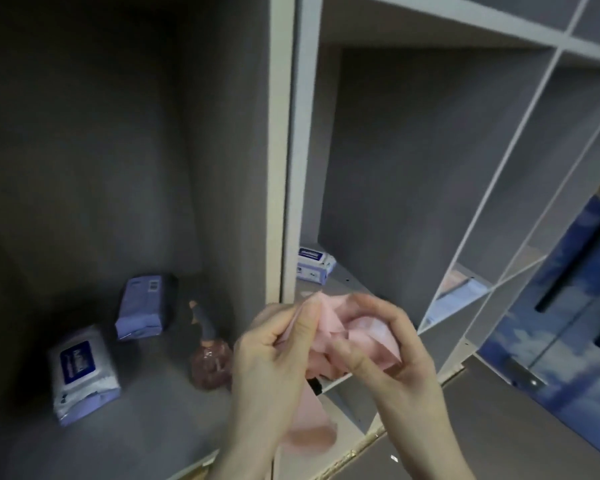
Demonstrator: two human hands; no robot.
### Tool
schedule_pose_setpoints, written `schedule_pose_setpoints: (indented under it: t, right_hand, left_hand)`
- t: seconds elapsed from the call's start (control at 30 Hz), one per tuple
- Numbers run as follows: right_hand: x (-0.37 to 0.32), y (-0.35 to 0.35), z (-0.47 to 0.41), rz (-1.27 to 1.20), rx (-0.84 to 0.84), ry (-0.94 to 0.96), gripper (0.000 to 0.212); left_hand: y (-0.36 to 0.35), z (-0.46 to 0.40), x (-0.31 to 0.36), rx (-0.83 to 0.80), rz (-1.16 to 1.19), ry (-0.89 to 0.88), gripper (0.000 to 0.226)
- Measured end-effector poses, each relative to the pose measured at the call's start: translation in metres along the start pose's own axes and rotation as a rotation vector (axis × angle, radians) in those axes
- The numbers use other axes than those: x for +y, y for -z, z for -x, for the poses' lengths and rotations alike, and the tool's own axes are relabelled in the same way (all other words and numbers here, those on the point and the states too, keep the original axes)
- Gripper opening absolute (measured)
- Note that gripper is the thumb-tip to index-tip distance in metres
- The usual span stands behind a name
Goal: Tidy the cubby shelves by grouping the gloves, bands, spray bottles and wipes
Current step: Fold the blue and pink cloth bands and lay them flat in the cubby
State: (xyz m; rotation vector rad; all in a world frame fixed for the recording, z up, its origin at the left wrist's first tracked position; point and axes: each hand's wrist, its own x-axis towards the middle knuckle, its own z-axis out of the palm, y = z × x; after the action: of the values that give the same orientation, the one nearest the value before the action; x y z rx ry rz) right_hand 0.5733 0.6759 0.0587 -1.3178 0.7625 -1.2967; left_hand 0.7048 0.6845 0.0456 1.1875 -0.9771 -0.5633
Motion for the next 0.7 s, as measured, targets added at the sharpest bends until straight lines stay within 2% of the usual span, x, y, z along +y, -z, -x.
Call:
schedule_pose_setpoints:
  t: [0.07,0.1,0.17,0.27,0.4,0.47,0.5,0.6,0.63,0.7]
  right_hand:
    - [-0.003,0.028,-0.005,0.048,0.115,0.024,0.017]
    - [-0.004,0.045,-0.007,0.087,0.163,0.029,0.013]
    - [-0.008,0.079,-0.012,0.16,0.237,0.048,0.014]
    - [-0.01,0.122,-0.016,0.16,0.287,0.048,0.016]
    - [-0.01,0.176,-0.022,0.002,0.393,0.001,0.024]
    - [-0.01,0.203,-0.022,-0.08,0.413,-0.038,0.021]
    - [-0.01,0.217,-0.022,-0.088,0.417,-0.043,0.02]
    - [-0.014,0.253,-0.02,-0.006,0.42,0.015,0.021]
    - [-0.016,0.264,-0.018,0.011,0.415,0.038,0.021]
    - [-0.02,0.284,-0.016,0.053,0.381,0.053,0.026]
  left_hand:
    - [-0.024,0.0,-0.003,-0.016,-0.004,0.011,0.02]
    - [-0.037,0.001,-0.003,-0.026,0.001,0.023,0.023]
    - [-0.063,0.002,0.0,-0.076,0.136,0.104,0.03]
    - [-0.106,0.002,0.004,-0.161,0.419,0.318,0.035]
    - [-0.163,0.006,-0.001,-0.238,0.56,0.526,0.04]
    - [-0.19,0.012,-0.004,-0.277,0.592,0.574,0.042]
    - [-0.203,0.016,-0.007,-0.289,0.56,0.543,0.042]
    - [-0.239,0.025,-0.014,-0.376,0.301,0.299,0.037]
    - [-0.25,0.027,-0.015,-0.462,0.253,0.24,0.035]
    - [-0.268,0.031,-0.017,-0.647,0.216,0.196,0.046]
